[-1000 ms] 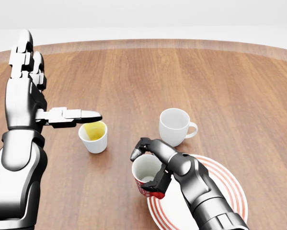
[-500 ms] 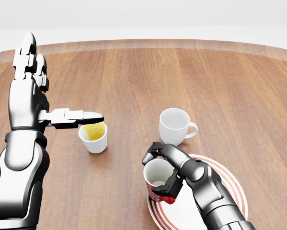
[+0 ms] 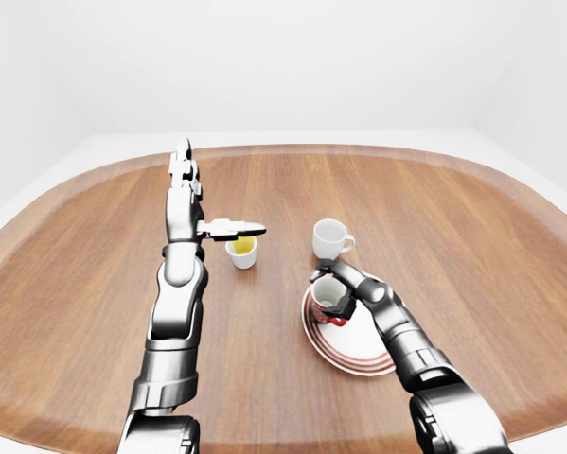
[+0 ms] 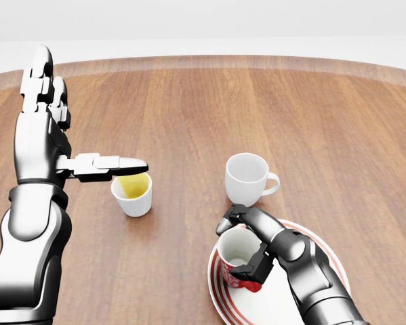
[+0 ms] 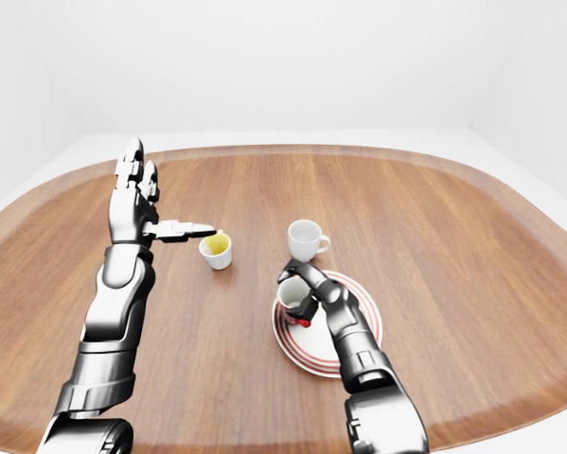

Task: Pick up the red mug and put it on the plate

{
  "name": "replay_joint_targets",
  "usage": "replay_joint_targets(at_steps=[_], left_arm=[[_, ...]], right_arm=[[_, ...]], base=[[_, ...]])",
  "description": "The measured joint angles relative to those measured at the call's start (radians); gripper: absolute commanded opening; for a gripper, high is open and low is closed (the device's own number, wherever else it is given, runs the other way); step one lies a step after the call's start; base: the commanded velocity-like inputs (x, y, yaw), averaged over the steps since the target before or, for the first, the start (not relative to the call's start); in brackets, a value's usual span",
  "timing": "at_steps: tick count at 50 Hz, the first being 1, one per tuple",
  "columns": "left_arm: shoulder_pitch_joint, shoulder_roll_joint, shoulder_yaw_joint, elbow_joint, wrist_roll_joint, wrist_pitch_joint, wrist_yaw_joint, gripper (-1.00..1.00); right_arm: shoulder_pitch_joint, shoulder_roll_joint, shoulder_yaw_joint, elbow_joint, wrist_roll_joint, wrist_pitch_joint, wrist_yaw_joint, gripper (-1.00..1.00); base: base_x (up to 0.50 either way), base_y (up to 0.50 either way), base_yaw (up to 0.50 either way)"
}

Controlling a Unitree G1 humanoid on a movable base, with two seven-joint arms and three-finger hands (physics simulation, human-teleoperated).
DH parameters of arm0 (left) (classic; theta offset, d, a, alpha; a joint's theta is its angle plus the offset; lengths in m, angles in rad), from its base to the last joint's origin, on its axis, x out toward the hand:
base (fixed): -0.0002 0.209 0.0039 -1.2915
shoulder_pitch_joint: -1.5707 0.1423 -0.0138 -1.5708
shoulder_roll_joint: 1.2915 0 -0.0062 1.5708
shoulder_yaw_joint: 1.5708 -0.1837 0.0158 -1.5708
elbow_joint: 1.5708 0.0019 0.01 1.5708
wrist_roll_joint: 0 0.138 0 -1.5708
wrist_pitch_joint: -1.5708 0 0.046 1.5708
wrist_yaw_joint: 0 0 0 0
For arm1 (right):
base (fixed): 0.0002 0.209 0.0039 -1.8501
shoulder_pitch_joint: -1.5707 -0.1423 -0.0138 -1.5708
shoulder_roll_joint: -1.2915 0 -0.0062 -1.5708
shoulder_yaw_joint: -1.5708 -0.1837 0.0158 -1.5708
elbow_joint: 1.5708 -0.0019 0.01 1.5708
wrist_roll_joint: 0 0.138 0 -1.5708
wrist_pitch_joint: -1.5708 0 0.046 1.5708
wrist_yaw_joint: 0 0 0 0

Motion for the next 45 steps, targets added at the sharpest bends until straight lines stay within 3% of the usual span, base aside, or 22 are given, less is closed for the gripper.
replay_joint_targets(at_steps=[45], left_arm=[[0.002,-0.005,-0.004,0.009,0.004,0.0,0.002,1.0]], right_arm=[[0.142,-0.073,-0.053,-0.247,0.016,0.0,0.063,-1.0]], base=[[0.0,0.0,0.0]])
